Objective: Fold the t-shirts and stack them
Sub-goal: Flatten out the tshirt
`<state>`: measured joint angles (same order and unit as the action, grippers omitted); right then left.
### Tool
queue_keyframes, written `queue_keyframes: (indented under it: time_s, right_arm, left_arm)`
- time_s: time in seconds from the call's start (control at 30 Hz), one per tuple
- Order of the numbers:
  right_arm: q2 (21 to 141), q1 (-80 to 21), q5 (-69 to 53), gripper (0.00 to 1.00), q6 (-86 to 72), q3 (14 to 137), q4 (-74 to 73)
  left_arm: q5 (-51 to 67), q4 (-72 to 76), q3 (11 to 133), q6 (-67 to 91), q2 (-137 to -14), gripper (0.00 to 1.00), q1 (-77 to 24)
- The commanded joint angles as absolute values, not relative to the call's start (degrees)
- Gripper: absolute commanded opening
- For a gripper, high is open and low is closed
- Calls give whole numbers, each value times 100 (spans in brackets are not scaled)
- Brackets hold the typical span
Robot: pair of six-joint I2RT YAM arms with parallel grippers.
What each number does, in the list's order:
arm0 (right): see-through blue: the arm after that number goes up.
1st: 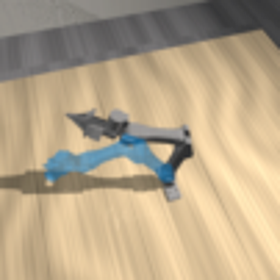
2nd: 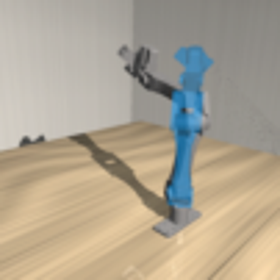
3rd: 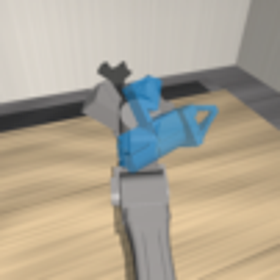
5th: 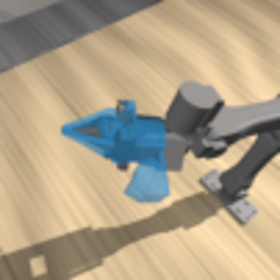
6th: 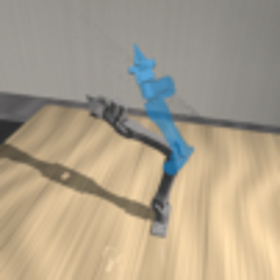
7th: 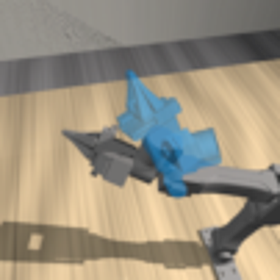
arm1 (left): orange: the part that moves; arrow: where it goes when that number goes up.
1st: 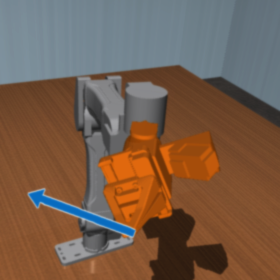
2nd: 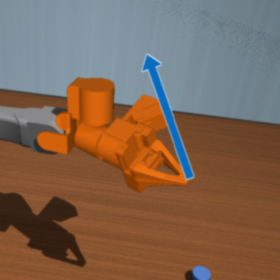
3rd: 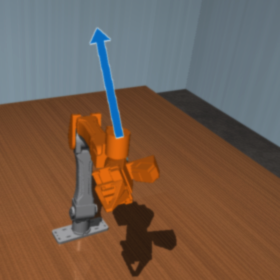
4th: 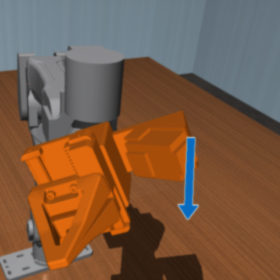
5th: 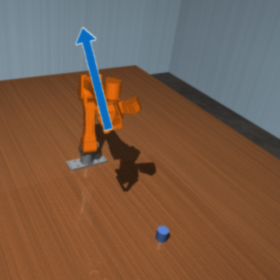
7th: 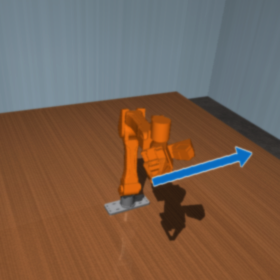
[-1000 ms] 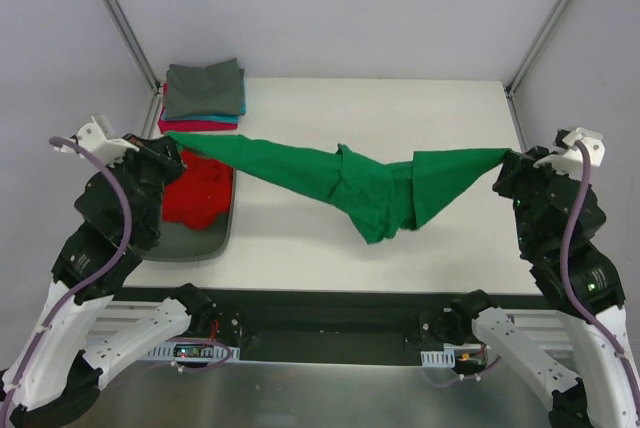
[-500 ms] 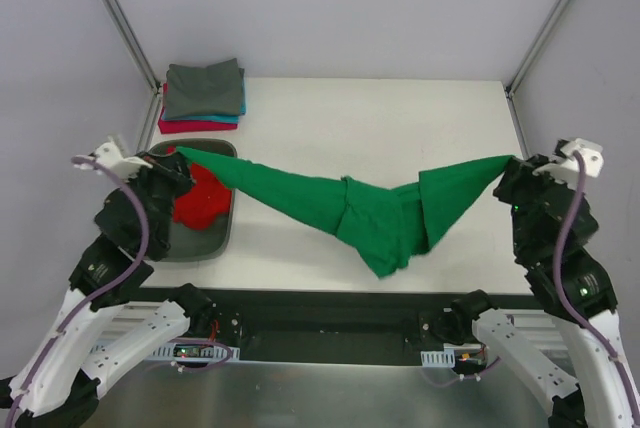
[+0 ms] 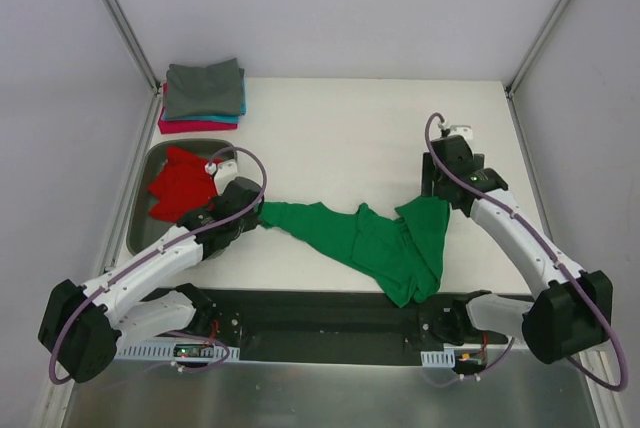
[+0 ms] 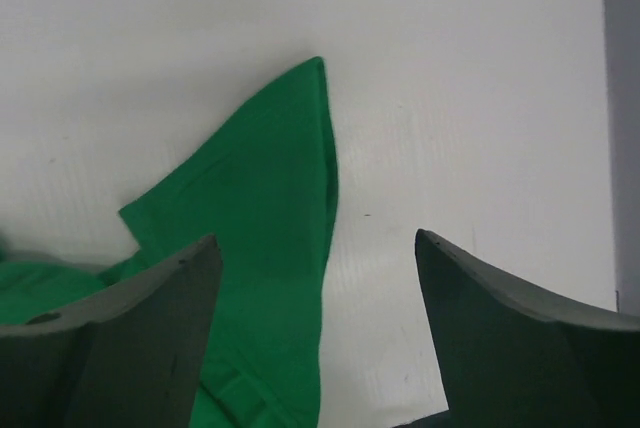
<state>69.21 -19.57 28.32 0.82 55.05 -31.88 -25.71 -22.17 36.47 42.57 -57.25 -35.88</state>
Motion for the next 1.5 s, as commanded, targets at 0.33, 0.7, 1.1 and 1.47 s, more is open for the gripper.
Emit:
queue_keyframes:
  time_s: [0.33, 0.7, 1.1, 1.47]
  right_arm:
    - [7512, -5351, 2230, 86, -2222, 4850, -2549]
    - [9518, -5924, 3621, 68, -3278, 6169, -3313]
    - [9449, -5599, 3850, 47, -3656, 5670, -3560]
    - [8781, -5423, 3937, 7, -3226, 5291, -3410]
  left_arm:
    - [-2198, -2048, 3199, 4623, -5248, 0, -3516]
    - [-1951, -1951, 2883, 4711, -5089, 0, -3507]
    - [-2074, -1951, 2839, 4676, -4948, 0, -3507]
    - [-2206, -1960, 2821, 4658, -4869, 0, -3507]
